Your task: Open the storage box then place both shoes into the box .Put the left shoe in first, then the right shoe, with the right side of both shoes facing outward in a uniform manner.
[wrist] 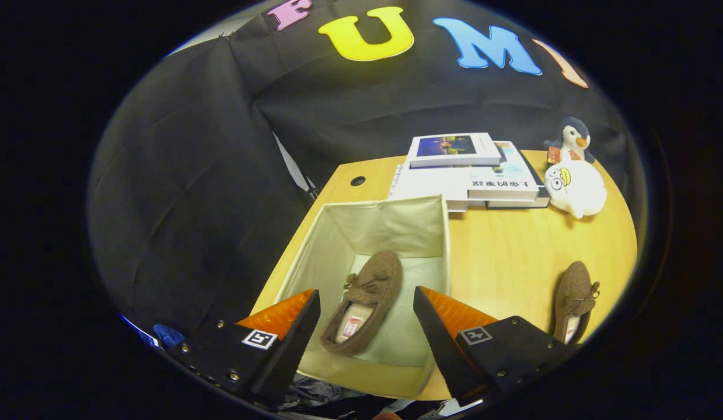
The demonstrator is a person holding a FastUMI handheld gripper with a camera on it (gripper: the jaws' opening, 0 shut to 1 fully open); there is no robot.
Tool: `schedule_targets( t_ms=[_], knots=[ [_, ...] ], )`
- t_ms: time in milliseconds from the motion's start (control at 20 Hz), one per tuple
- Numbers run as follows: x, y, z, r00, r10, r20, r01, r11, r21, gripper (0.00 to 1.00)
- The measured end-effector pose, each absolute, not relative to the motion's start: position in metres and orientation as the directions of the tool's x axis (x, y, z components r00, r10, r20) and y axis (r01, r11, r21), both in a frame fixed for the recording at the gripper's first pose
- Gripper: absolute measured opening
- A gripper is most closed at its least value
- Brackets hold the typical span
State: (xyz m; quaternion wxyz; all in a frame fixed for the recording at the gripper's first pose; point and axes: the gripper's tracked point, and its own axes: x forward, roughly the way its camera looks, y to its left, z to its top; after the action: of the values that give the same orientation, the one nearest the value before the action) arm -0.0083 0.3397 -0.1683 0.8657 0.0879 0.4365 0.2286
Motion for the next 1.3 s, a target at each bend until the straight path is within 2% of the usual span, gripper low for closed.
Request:
schedule_targets(
  t_ms=[600, 900, 1050, 1300],
  knots=[
    [0.012, 0.193, -0.177, 0.604, 0.279, -0.746, -0.199, 0.960, 0.197, 0.97],
    [0.006, 0.120, -0.195, 0.600, 0.186, -0.778, -0.116, 0.982, 0.146, 0.98],
    [0.001, 0.079, -0.212, 0.600, 0.100, -0.793, -0.082, 0.995, 0.063, 0.98],
    [-0.018, 0.029, -0.245, 0.552, 0.002, -0.834, -0.047, 0.999, -0.028, 0.98]
  ],
)
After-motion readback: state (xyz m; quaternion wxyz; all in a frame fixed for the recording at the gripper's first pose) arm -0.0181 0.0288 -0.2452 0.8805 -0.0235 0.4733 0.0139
